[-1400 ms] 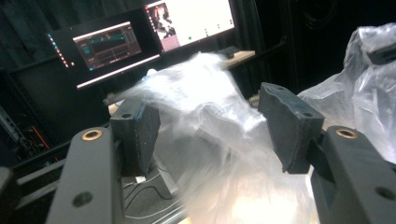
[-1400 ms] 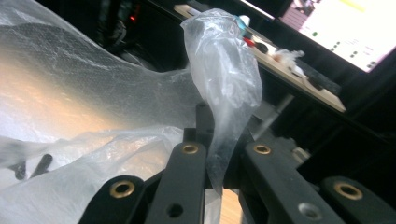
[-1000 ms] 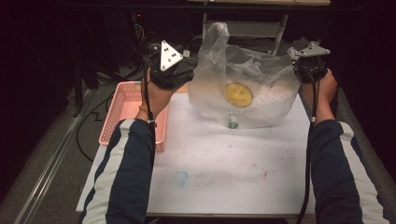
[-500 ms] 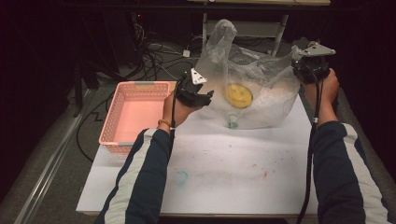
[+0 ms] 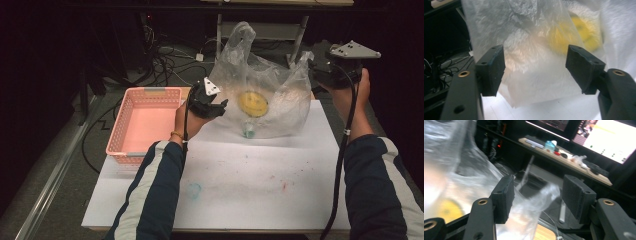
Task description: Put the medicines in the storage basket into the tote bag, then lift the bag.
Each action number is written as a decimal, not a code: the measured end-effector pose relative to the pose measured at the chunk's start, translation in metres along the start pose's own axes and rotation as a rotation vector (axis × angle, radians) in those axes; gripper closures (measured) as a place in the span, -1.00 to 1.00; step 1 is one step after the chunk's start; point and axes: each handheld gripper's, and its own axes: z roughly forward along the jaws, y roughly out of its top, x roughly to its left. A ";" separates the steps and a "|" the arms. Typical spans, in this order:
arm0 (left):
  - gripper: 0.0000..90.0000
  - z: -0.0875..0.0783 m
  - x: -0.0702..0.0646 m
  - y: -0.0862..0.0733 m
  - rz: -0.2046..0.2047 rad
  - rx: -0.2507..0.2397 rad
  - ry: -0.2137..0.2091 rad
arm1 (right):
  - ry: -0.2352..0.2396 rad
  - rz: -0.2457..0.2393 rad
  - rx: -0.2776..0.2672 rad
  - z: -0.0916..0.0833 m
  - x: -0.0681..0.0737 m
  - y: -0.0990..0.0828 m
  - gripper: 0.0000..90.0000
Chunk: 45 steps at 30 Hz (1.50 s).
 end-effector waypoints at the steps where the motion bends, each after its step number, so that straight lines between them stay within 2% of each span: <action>1: -0.31 -0.004 -0.001 -0.002 0.012 -0.018 0.007 | 0.002 -0.005 -0.002 -0.002 0.002 -0.001 -0.04; 4: -0.43 -0.015 -0.003 -0.006 0.033 -0.050 0.023 | 0.028 -0.006 -0.014 -0.006 0.008 -0.004 -0.06; 6: -0.44 -0.023 -0.004 -0.009 0.048 -0.074 0.026 | 0.043 -0.012 -0.019 -0.009 0.014 -0.006 -0.08; 11: -0.44 -0.040 -0.008 -0.016 0.079 -0.098 0.035 | 0.103 -0.017 -0.062 -0.020 0.032 -0.010 -0.13; 16: -0.44 -0.061 -0.015 -0.023 0.097 -0.142 0.023 | 0.146 -0.030 -0.106 -0.036 0.048 -0.013 -0.19; 18: -0.45 -0.071 -0.019 -0.026 0.117 -0.156 0.026 | 0.165 -0.042 -0.119 -0.043 0.054 -0.015 -0.22; 21: -0.49 -0.086 -0.024 -0.032 0.144 -0.175 0.026 | 0.165 -0.061 -0.143 -0.054 0.063 -0.020 -0.25; 24: -0.49 -0.099 -0.027 -0.041 0.156 -0.191 0.030 | 0.199 -0.049 -0.156 -0.064 0.070 -0.028 -0.29; 26: -0.55 -0.105 -0.029 -0.047 0.171 -0.186 0.036 | 0.206 -0.056 -0.156 -0.069 0.074 -0.034 -0.32; 31: -0.56 -0.119 -0.034 -0.062 0.199 -0.185 0.039 | 0.249 -0.067 -0.154 -0.080 0.084 -0.050 -0.39; 36: -0.60 -0.133 -0.040 -0.078 0.210 -0.188 0.039 | 0.270 -0.072 -0.142 -0.090 0.092 -0.065 -0.44; 41: -0.60 -0.144 -0.045 -0.101 0.218 -0.166 0.017 | 0.307 -0.072 -0.121 -0.102 0.099 -0.088 -0.51; 45: -0.60 -0.148 -0.049 -0.119 0.222 -0.130 0.014 | 0.337 -0.088 -0.112 -0.111 0.106 -0.110 -0.55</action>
